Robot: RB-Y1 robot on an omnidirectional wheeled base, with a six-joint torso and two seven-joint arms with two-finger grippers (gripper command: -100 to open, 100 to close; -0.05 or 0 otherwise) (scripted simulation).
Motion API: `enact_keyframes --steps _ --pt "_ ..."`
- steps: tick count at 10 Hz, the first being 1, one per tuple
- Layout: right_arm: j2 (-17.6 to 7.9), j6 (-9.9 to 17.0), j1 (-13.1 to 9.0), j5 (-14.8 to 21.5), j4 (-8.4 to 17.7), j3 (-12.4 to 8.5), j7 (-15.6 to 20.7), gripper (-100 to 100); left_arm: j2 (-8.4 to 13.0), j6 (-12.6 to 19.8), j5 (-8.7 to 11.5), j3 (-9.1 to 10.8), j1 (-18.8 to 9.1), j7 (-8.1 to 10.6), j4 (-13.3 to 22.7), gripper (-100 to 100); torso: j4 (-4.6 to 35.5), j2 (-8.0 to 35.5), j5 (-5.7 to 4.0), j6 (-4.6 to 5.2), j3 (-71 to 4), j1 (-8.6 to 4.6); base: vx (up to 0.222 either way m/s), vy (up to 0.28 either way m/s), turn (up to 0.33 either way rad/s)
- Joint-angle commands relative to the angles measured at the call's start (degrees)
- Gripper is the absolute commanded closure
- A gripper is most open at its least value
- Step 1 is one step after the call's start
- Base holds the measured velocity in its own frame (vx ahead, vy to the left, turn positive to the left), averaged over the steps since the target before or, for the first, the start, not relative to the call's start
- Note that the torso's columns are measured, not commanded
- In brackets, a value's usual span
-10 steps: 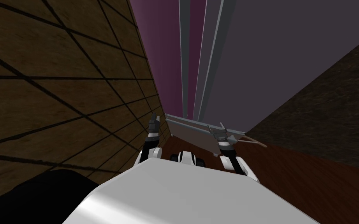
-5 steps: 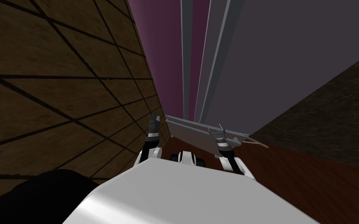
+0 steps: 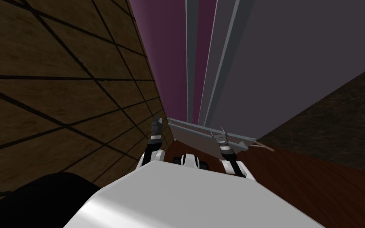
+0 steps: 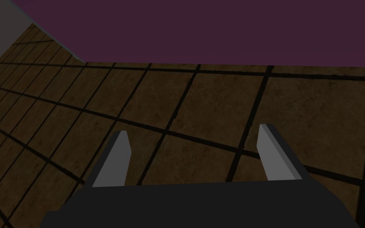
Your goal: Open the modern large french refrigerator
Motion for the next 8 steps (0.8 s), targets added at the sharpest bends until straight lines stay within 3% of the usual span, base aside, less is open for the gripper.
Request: enact_keyframes --steps 1,3,4,8 --pt "0.5 -0.9 -0.5 0.4 1.9 -0.3 3.4 -100 0.0 0.0 0.0 0.0 0.0 0.0 0.0 0 0.0 -0.1 0.0 0.0 0.0 0.01 0.049 0.028 -0.009" --pt "1.9 -2.1 -1.3 1.0 4.8 -0.6 7.1 -100 0.0 0.0 0.0 0.0 0.0 0.0 0.0 0 0.0 0.0 0.0 0.0 0.0 0.01 0.056 0.035 -0.025" --pt "1.9 -2.1 -1.3 1.0 4.8 -0.6 7.9 -100 0.0 0.0 0.0 0.0 0.0 0.0 0.0 0 0.0 0.0 0.01 0.0 0.0 0.05 0.045 0.036 -0.008" --pt "6.0 -3.8 -2.3 1.8 8.4 -1.1 14.1 -100 0.0 0.0 0.0 0.0 0.0 0.0 0.0 0 0.0 -0.1 0.0 0.0 0.0 0.01 0.046 0.031 -0.018"
